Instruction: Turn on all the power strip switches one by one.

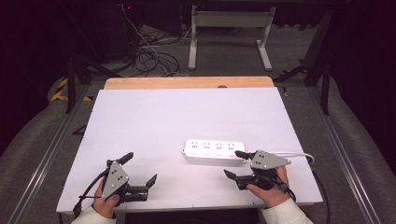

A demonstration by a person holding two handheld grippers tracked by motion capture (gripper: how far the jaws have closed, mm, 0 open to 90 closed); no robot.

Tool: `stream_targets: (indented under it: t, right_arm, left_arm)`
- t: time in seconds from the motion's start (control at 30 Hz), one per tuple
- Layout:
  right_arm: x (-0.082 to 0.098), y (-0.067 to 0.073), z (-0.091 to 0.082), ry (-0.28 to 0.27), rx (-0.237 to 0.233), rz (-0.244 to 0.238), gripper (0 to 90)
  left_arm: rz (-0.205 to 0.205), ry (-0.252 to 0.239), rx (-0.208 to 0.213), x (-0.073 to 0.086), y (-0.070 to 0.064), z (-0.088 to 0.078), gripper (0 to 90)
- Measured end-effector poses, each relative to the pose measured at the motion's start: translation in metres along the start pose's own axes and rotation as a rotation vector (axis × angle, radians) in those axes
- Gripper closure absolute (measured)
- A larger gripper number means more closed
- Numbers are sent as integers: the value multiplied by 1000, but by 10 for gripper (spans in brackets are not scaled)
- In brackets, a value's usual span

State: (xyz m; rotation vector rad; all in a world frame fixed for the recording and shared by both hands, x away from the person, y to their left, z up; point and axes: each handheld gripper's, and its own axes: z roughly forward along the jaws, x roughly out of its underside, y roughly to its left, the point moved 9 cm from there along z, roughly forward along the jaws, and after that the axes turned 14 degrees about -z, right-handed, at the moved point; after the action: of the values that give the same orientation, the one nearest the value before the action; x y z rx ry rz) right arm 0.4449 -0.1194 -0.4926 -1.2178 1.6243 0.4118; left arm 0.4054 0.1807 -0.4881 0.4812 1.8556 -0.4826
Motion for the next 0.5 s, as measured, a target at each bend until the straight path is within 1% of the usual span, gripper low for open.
stream_targets:
  t: [0.07, 0.2, 0.37, 0.4, 0.5]
  right_arm:
    - [0, 0, 0, 1, 0, -1, 245]
    - [-1, 1, 0, 1, -3, -5, 251]
    - [-1, 1, 1, 5, -3, -7, 254]
    - [-1, 2, 1, 7, -3, -7, 254]
    - [-1, 2, 1, 5, -4, -10, 254]
  left_arm:
    - [1, 1, 0, 0, 1, 0, 2]
    - [-10, 2, 2, 0, 1, 0, 2]
    - [-5, 4, 5, 0, 1, 0, 2]
    - [-17, 2, 10, 0, 0, 0, 2]
    - [-15, -1, 7, 0, 0, 0, 2]
